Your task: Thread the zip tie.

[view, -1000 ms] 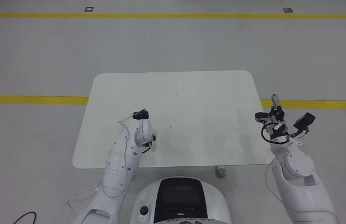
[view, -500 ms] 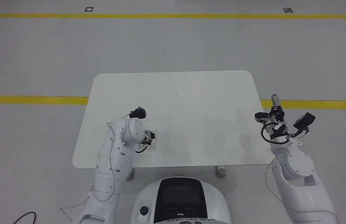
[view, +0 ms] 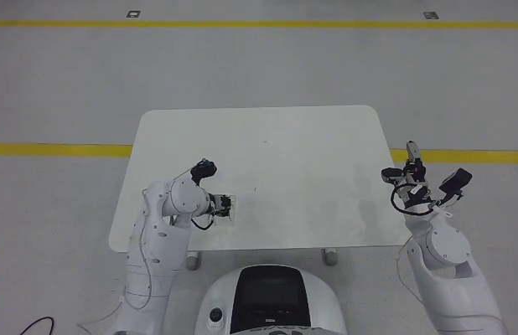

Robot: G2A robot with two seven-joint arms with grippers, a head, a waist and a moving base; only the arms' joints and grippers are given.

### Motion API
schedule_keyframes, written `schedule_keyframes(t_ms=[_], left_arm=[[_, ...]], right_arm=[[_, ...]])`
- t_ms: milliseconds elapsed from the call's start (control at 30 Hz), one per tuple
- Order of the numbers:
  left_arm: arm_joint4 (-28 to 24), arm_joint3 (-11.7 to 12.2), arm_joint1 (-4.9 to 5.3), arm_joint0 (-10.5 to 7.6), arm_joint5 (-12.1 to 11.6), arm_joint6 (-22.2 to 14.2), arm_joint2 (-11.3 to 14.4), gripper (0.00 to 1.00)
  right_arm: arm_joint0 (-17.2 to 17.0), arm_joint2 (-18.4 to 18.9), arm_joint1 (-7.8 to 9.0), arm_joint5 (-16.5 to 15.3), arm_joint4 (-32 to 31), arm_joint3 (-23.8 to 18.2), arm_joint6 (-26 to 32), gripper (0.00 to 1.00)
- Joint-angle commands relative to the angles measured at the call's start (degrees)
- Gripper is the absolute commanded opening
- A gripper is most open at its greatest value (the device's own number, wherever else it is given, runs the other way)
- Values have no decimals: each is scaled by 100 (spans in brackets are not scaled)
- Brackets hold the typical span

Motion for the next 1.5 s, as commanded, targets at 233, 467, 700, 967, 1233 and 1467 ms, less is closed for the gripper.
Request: schedule_keyframes(t_ms=[233,467,700,967,1233,1467], left_arm=[[-164,540,125,-220,141,0,66,0],[-446,980,171,-445,124,85,194,0],[-839,1129,237,-556,-1,91,225,0],[-1243,860,346,-398,-137,123,99,0],[-1573,288,487,-107,-520,24,-46,0],[-1812,-250,635,202,-983,0,-186,0]], right_arm=[[0,0,0,0,0,0,0,100],[0,0,0,0,0,0,0,100],[0,0,0,0,0,0,0,100],[0,0,0,0,0,0,0,100],[0,0,0,0,0,0,0,100],[0,0,0,0,0,0,0,100]])
